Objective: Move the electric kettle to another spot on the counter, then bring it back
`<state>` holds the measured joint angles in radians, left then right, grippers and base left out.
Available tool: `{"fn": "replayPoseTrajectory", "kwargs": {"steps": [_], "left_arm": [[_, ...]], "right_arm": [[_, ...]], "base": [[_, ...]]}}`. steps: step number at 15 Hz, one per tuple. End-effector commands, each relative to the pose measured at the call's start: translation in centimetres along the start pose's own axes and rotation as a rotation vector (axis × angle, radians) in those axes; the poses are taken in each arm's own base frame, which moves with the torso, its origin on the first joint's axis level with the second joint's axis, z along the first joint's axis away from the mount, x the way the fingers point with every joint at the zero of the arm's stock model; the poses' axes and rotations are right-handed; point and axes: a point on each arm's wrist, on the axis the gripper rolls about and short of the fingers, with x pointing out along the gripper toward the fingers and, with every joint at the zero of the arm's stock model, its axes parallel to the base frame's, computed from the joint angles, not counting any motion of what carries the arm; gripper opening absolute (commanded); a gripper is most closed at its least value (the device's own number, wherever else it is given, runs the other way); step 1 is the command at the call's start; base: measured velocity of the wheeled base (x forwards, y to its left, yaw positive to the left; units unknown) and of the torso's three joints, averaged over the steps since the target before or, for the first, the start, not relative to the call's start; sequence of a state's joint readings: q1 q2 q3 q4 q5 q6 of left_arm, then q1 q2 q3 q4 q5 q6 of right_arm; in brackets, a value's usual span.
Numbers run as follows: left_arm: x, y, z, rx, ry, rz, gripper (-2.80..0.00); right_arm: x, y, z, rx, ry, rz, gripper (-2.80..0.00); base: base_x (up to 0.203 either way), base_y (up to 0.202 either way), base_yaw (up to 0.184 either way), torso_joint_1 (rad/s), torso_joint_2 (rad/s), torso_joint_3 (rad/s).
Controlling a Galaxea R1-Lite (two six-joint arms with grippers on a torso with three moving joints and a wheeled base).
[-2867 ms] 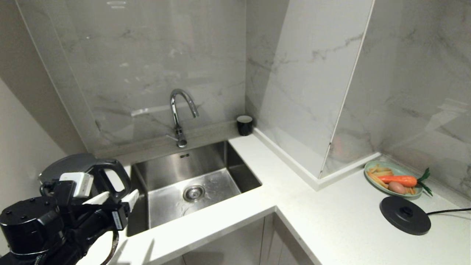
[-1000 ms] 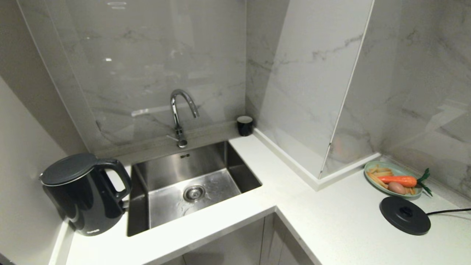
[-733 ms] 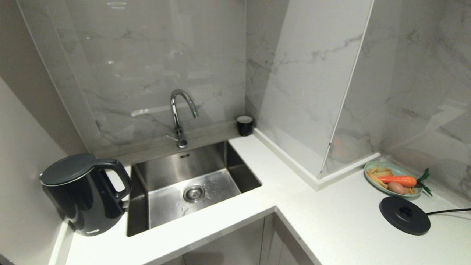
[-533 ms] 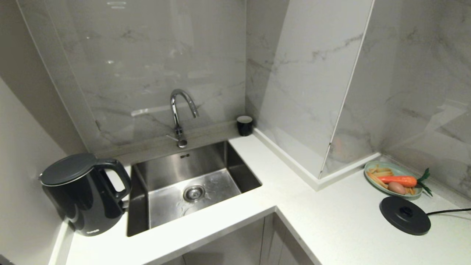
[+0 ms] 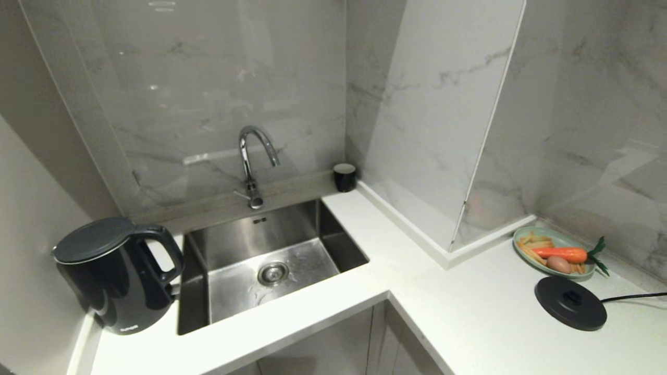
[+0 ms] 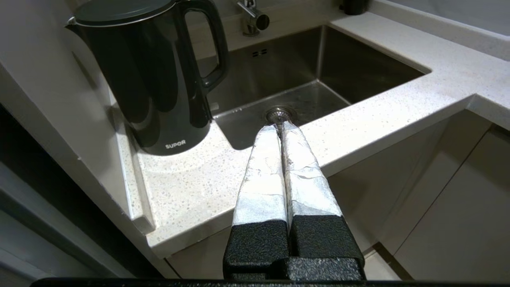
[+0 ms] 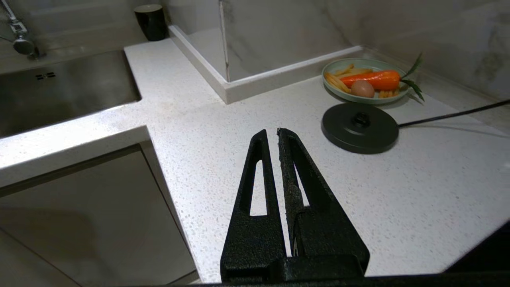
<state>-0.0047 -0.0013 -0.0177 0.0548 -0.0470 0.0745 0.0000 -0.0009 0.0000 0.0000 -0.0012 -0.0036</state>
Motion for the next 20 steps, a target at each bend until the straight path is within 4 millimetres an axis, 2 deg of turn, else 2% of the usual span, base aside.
{"fn": "replayPoseTrajectory", "kwargs": {"steps": [1,3,15,20], "left_arm": [[0.01,0.0,0.01,0.001,0.004,-0.001,-2.8],[0.02,0.0,-0.01,0.0,0.005,-0.001,-2.8],[0.01,0.0,0.02,0.002,0.002,-0.001,-2.8],[0.01,0.0,0.02,0.002,0.002,-0.001,-2.8]], "right_arm": [[0.01,0.0,-0.01,-0.001,0.002,0.0,-2.8],[0.01,0.0,0.0,-0.001,0.001,0.0,-2.8],[0.01,0.0,0.0,-0.001,0.001,0.0,-2.8],[0.01,0.0,0.0,-0.001,0.001,0.0,-2.8]], "base": [[0.0,0.0,0.0,0.0,0.0,0.0],[0.001,-0.003,0.047,0.001,0.0,0.001],[-0.001,-0.007,0.169,0.004,0.0,0.003],[0.0,-0.001,0.016,0.0,0.0,0.001]]}}
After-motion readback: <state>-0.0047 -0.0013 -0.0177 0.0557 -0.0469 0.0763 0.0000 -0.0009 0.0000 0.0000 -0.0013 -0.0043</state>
